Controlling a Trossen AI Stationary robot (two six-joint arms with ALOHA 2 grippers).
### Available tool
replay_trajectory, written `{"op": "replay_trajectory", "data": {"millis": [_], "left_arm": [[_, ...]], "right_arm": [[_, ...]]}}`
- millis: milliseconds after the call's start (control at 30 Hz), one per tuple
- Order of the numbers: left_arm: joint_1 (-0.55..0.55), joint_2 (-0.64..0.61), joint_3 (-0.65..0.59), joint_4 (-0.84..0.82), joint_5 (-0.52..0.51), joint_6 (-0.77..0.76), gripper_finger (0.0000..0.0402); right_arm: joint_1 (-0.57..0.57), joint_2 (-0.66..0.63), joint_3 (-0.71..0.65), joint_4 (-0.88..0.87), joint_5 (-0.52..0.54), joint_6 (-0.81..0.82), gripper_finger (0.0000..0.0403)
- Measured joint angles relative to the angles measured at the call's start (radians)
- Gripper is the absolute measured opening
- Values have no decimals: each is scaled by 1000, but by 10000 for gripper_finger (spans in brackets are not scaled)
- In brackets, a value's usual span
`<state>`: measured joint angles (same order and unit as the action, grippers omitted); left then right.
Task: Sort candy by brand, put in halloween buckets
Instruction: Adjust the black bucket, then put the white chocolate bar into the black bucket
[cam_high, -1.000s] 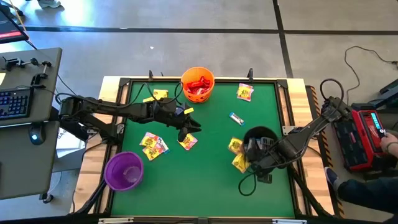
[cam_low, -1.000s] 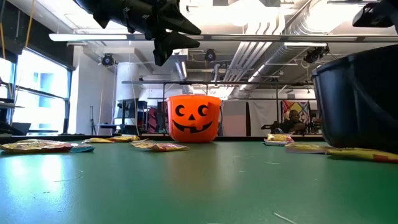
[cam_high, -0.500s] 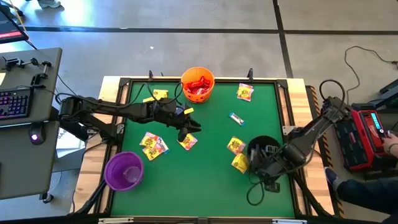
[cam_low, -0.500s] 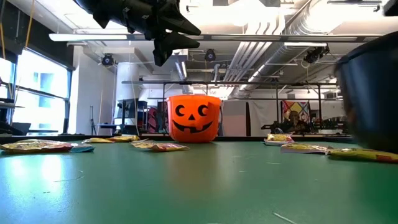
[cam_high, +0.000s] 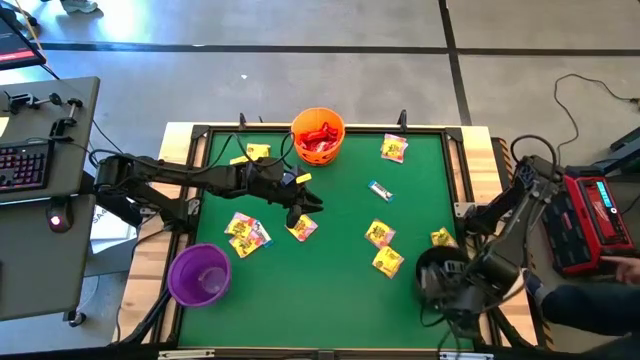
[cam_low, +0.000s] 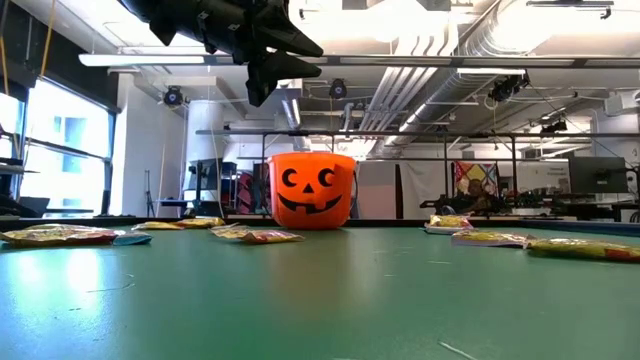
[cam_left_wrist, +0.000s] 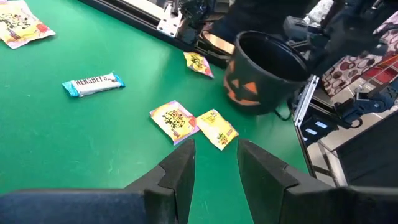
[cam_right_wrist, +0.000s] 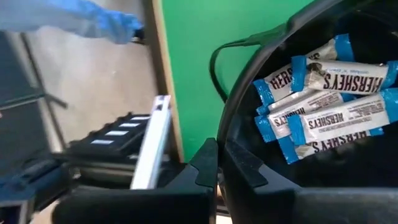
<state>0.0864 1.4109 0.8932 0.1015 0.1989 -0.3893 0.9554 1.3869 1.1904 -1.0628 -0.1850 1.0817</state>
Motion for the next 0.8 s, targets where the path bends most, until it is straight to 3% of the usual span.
{"op": "replay_trajectory", "data": {"millis": [200,533,800], "left_arm": [[0,0,0,0,0,0,113],[0,0,0,-1,0,0,113],[0,0,0,-9,0,5,113]], "right_arm": [[35,0,1,83,-2,66,20],[33,0,2,100,-33,117,139],[-3,-3,111,14,-103,142,125]]}}
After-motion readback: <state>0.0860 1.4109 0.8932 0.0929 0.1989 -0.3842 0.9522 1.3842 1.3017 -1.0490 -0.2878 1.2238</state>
